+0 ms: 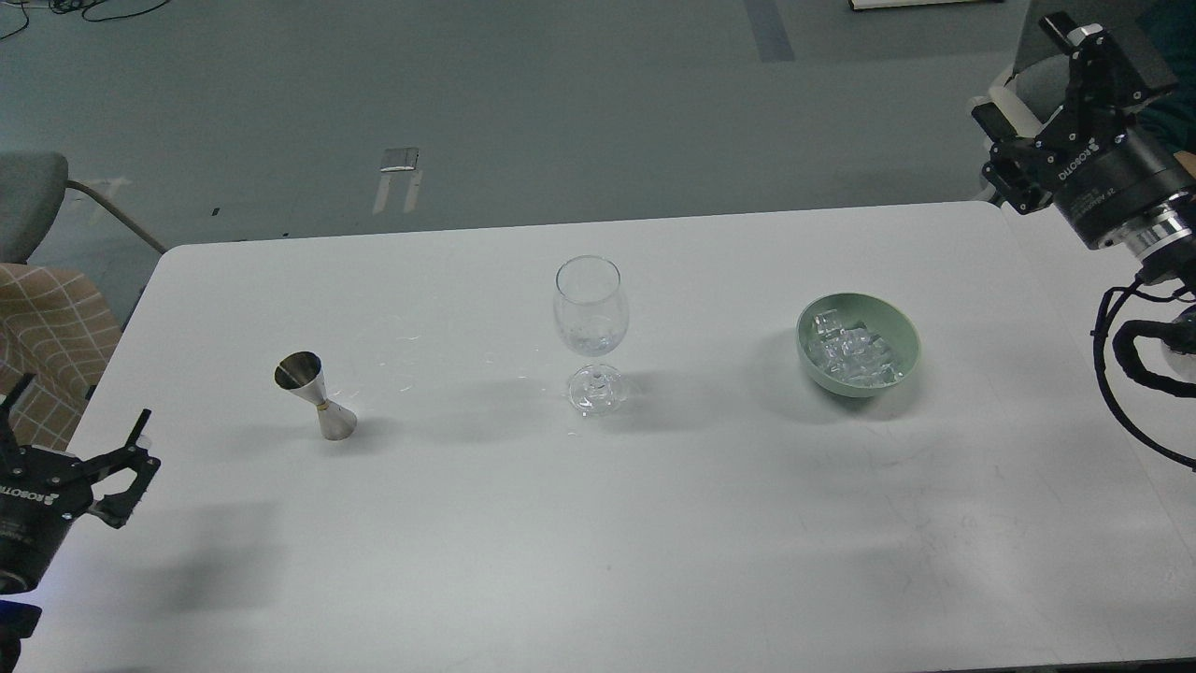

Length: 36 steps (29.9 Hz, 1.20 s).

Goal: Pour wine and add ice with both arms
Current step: 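Reach the right gripper into the green bowl of ice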

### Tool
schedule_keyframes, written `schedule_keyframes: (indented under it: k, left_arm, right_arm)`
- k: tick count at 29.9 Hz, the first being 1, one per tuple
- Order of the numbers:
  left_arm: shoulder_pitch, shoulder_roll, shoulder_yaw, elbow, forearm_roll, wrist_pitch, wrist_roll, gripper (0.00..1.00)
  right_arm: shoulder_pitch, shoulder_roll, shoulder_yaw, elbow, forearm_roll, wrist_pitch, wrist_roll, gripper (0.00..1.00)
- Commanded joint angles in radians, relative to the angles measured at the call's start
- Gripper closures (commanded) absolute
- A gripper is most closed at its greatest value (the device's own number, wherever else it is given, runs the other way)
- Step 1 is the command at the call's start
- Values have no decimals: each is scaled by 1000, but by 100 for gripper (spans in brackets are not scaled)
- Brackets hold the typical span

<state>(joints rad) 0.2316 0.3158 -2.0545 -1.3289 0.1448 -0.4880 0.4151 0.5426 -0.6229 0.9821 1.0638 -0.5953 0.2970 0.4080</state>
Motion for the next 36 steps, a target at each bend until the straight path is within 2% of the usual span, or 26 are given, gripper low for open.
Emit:
schedule_keyframes:
  k: [1,5,10,13,14,20,23,27,36]
  left_arm:
    - [-49,74,0,-6,111,-1,-61,2]
    - [-168,72,7,-32,344,-1,-88,2]
    - [-348,52,48,-44,466,-1,-88,2]
    - [-501,68,164,-15,490,3,-88,2]
    - [-559,71,212,5,492,34,-88,2]
    - [-748,89,422,94,496,127,-88,2]
    - [-773,82,482,94,513,137,-88,2]
    - [-776,59,496,91,526,137,-88,2]
    - [-772,39,496,88,526,137,-90,2]
  right_arm:
    - [-38,-18,0,42,-138,-7,0,0]
    - [-90,-43,0,88,-298,-16,-12,0]
    - [-139,-67,-2,134,-542,-38,-14,0]
    - [-150,-69,-2,136,-764,-39,-12,0]
    - [-150,-69,-2,137,-843,-42,-11,0]
    - [-147,-69,-45,147,-1127,-105,-9,0]
    - [-139,-69,-85,139,-1269,-150,-9,0]
    - [-139,-70,-94,130,-1451,-153,-11,0]
    - [-121,-101,-100,101,-1563,-141,-9,0]
